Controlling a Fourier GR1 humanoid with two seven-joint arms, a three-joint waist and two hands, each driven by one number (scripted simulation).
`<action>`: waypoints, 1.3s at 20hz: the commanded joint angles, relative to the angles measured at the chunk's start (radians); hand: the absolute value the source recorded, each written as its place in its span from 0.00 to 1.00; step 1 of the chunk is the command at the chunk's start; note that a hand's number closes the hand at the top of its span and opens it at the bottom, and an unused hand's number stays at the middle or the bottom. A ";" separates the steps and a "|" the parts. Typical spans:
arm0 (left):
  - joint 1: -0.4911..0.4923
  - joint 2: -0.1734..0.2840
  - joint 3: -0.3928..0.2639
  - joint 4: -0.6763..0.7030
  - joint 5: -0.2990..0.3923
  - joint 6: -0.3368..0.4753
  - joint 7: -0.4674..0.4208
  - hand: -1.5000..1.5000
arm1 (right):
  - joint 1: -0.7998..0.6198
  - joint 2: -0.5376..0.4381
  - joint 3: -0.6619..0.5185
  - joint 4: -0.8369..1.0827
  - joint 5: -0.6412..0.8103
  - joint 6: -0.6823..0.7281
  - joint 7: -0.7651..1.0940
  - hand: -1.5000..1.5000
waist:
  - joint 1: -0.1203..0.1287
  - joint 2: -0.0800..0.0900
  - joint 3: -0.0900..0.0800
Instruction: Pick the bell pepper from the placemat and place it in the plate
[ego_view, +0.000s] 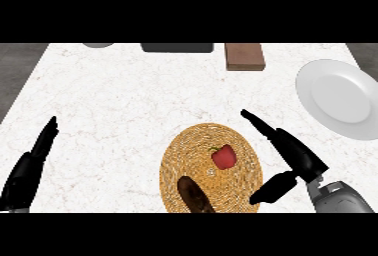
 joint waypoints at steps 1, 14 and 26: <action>-0.017 -0.066 -0.010 0.071 -0.061 0.016 -0.031 0.50 | -0.043 0.012 -0.026 0.088 0.023 0.093 -0.030 0.00 | -0.006 0.000 0.000; -0.038 -0.091 0.096 0.054 -0.113 -0.078 -0.017 0.50 | -0.158 0.228 -0.037 0.433 0.235 0.131 -0.171 0.00 | -0.002 0.001 0.000; 0.003 -0.160 0.174 -0.016 -0.173 -0.153 0.010 0.50 | -0.159 0.304 -0.139 0.489 0.347 0.194 -0.201 0.00 | -0.004 0.000 0.000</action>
